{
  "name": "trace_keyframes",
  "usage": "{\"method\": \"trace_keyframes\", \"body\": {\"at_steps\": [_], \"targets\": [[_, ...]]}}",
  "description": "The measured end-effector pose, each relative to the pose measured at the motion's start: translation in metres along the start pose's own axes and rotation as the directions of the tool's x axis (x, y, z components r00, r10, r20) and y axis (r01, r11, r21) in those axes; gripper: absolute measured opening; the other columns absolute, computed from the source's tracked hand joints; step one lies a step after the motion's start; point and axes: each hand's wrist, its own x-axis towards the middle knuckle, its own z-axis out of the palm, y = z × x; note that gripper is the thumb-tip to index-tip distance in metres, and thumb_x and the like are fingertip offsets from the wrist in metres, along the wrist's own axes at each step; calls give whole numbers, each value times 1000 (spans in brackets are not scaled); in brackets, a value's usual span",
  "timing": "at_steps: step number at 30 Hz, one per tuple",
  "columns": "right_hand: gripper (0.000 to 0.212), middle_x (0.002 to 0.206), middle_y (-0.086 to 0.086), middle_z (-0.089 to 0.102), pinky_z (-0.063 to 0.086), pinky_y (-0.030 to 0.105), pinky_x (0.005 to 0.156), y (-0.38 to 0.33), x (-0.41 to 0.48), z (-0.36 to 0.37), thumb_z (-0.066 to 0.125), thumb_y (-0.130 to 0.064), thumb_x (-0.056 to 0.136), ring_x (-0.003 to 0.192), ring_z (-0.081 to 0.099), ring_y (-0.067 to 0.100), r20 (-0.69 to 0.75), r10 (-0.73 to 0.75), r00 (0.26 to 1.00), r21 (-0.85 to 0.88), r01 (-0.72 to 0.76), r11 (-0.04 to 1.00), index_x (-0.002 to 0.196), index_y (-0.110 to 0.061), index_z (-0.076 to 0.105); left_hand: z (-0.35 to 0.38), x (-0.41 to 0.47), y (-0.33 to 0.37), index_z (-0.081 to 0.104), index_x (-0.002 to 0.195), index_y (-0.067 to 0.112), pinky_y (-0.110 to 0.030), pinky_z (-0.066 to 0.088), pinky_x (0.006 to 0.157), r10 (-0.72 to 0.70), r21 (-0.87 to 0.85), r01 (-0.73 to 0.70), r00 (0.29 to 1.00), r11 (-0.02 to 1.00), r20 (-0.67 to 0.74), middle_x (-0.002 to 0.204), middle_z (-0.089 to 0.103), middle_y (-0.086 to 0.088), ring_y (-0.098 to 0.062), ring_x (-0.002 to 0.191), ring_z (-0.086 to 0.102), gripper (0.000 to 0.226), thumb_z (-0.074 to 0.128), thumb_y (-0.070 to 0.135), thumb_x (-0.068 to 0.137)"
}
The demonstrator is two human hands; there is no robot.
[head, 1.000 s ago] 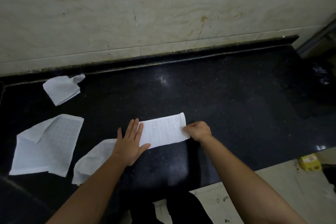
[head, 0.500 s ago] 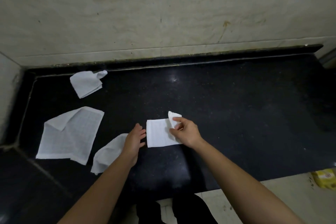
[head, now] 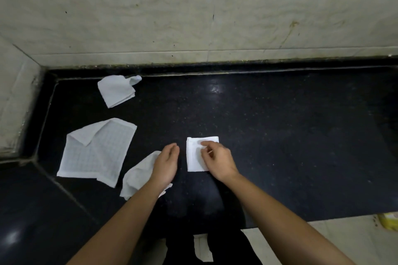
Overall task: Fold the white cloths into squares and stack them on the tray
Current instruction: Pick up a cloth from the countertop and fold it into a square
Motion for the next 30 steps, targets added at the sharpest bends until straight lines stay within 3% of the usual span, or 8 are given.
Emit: {"method": "trace_keyframes", "body": {"at_steps": [4,8,11,19,22,25,27,30], "targets": [[44,140,2,50,49,40,99,26,-12,-17,39,-38,103,119,54,21,16,-253,967,-373,240,896,139,-18,53,-3,1,-8,31,153,19,-38,25,120,417,596,-460,882,658,221,164,15,-2,-18,150,18,56,48,31,101],[70,164,5,-21,-1,44,123,32,-9,-16,13,-56,104,152,-16,24,274,-156,949,-610,296,735,159,-17,-7,0,10,0,-2,158,20,-40,9,124,296,760,-559,827,331,479,162,-24,3,-10,147,-22,75,43,40,102],[77,159,6,-33,-8,49,123,34,-1,-10,8,-61,101,148,-27,27,328,-95,940,-714,313,627,153,-13,-23,1,18,4,-12,156,17,-40,3,124,160,801,-546,837,244,522,160,-30,4,-11,147,-24,86,48,44,99],[88,153,1,-40,-5,52,123,47,10,-9,7,-72,93,150,-24,29,371,-7,929,-728,296,619,149,-15,-29,-4,25,-1,-14,156,22,-39,0,122,131,791,-556,831,256,541,158,-31,9,-10,149,-19,93,54,46,96],[91,161,1,-30,-1,49,124,45,0,-15,19,-75,94,151,-20,24,347,-52,936,-612,268,744,158,-18,-12,-4,21,3,-5,158,23,-40,5,123,145,783,-545,837,299,527,160,-26,11,-12,151,-13,96,62,46,92],[78,166,4,7,22,41,122,45,-11,-24,33,-68,97,149,17,20,139,-69,988,-393,119,912,157,-21,20,-5,23,11,15,157,29,-42,15,123,213,732,-525,849,434,483,165,-7,12,-14,152,-2,98,73,51,80],[61,145,4,43,44,35,104,48,-17,-27,43,-58,99,126,50,20,3,15,1000,-265,-13,964,148,-21,39,-5,26,14,25,155,28,-40,22,121,294,667,-503,864,549,410,165,7,9,-17,151,9,91,74,48,82],[40,111,0,66,49,28,87,48,-19,-26,55,-46,97,104,63,18,-23,230,973,-60,-231,971,126,-19,61,-2,34,20,29,154,22,-40,28,119,324,639,-455,891,620,319,162,24,2,-21,147,23,69,61,39,94]]}}
